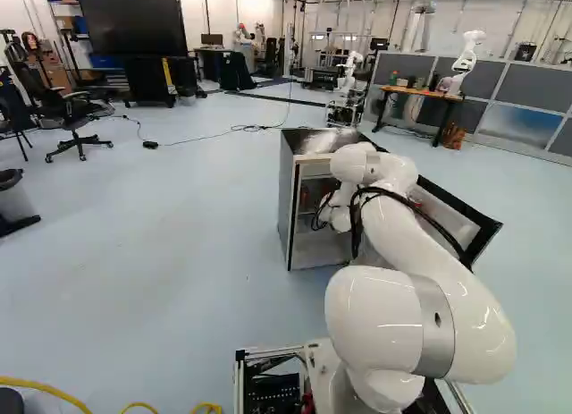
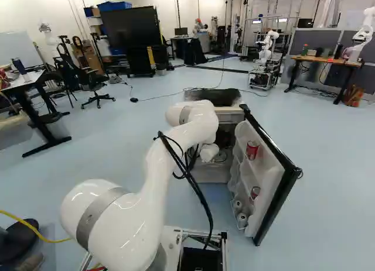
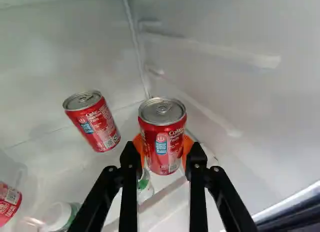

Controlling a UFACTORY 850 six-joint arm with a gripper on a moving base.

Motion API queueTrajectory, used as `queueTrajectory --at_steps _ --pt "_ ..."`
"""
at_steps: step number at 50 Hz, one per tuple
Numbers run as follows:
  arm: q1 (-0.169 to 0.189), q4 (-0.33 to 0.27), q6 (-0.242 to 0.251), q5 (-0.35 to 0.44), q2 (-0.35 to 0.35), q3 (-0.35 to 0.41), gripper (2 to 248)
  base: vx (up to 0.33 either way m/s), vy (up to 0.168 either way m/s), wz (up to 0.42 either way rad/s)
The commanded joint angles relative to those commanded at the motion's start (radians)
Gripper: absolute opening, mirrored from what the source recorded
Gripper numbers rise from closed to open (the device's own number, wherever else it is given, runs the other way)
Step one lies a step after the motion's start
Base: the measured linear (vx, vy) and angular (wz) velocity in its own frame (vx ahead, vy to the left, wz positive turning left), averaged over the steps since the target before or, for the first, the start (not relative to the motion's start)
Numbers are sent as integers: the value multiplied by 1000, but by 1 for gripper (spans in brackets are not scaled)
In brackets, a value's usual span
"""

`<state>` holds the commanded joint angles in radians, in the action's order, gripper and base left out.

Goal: Grab a drink from the fridge

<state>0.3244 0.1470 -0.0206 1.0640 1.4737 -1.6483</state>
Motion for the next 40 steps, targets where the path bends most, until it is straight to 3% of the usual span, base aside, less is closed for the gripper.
queueTrajectory --at_steps 40 --pt "-29 0 0 0 -284 380 95 0 0 0"
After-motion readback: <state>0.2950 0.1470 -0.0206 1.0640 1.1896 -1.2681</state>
